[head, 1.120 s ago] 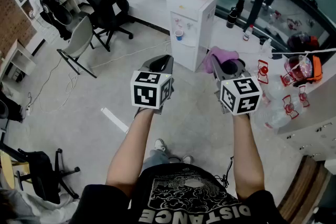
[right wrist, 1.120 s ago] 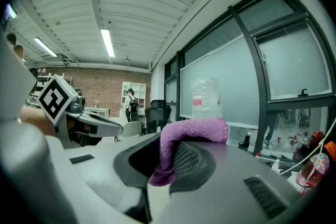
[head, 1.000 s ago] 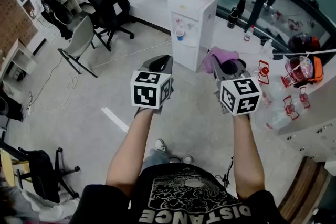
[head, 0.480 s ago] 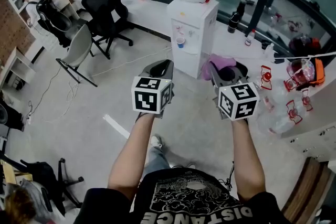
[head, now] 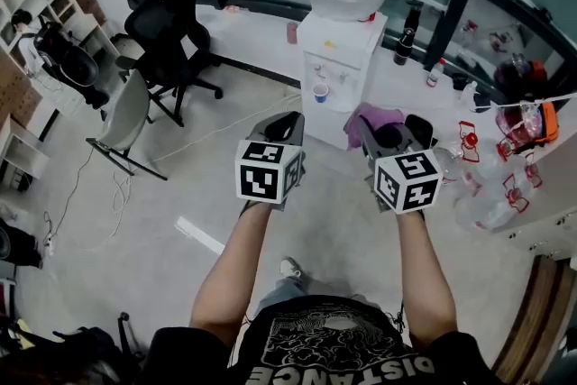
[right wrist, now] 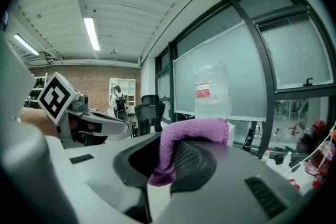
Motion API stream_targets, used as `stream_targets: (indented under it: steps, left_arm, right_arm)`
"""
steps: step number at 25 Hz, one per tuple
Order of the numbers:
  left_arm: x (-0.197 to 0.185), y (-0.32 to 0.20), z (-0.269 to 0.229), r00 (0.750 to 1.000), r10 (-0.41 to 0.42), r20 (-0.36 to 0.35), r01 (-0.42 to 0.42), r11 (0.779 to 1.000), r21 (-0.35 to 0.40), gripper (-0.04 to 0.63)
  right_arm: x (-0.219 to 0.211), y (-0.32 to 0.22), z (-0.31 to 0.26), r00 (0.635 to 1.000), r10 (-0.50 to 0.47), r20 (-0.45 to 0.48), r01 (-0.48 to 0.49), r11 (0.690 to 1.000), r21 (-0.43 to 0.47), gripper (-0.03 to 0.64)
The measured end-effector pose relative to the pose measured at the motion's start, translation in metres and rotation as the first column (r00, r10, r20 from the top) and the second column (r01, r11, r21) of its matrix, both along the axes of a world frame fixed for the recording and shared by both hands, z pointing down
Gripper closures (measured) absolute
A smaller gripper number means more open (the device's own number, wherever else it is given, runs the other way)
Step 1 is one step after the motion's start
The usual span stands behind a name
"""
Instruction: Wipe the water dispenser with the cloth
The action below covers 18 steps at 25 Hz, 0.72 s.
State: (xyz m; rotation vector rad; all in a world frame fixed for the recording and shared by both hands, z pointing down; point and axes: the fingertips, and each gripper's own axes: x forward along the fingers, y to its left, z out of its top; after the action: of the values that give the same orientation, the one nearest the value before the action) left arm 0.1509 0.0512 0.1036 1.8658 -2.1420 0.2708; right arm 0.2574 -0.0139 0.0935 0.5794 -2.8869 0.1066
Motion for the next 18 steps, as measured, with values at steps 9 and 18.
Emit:
stream_targets:
  steps: [9, 18]
  left_arm:
    - [-0.080, -0.010, 0.002, 0.996, 0.085, -0.016, -0.085, 0.996, 0.005, 0.560]
    - [-0.125, -0.026, 0.011, 0.994, 0.106, -0.004, -0.106, 0.994, 0.001, 0.560]
  right_arm:
    - [-0.086, -0.003, -0.005, 0.997, 0.071, -0.004, -0.071, 0.997, -0.004, 0.570]
    - [-0.144, -0.021, 0.002, 0.996, 0.082, 0.022, -0.082, 0.996, -0.027, 0.571]
